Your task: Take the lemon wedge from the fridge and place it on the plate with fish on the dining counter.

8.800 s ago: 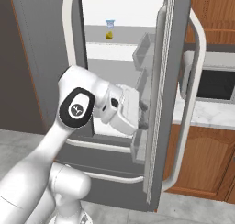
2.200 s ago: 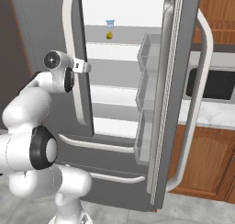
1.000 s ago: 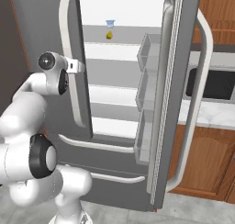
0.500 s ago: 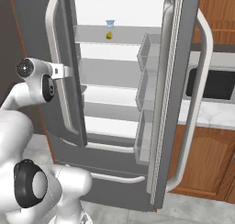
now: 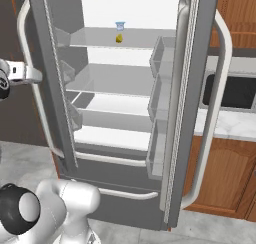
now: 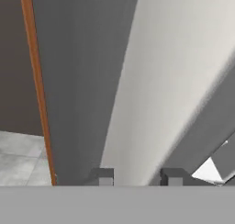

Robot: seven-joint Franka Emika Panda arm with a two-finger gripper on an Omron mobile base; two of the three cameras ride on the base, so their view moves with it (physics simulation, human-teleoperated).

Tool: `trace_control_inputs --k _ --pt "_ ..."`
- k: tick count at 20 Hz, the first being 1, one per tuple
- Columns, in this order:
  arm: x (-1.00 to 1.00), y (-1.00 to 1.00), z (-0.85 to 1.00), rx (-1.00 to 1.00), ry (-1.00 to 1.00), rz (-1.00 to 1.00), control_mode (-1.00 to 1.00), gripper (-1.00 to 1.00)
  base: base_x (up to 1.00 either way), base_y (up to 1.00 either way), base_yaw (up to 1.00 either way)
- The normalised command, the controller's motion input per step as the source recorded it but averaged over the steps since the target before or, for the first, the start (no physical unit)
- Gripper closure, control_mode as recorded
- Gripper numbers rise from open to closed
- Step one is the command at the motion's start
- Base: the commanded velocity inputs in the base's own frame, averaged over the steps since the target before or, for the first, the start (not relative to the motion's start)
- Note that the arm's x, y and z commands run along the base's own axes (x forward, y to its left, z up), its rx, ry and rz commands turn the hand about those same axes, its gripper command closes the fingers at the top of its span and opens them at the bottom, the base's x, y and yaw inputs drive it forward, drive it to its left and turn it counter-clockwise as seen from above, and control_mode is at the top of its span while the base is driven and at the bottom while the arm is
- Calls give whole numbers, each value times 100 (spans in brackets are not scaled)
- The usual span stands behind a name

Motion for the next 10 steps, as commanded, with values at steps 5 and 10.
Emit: trace_control_inputs --k 5,10 --pt "-50 100 63 -8 -6 -8 -100 -100 0 0 0" --pt "-71 47 -16 -6 -5 -5 -100 -100 0 0 0"
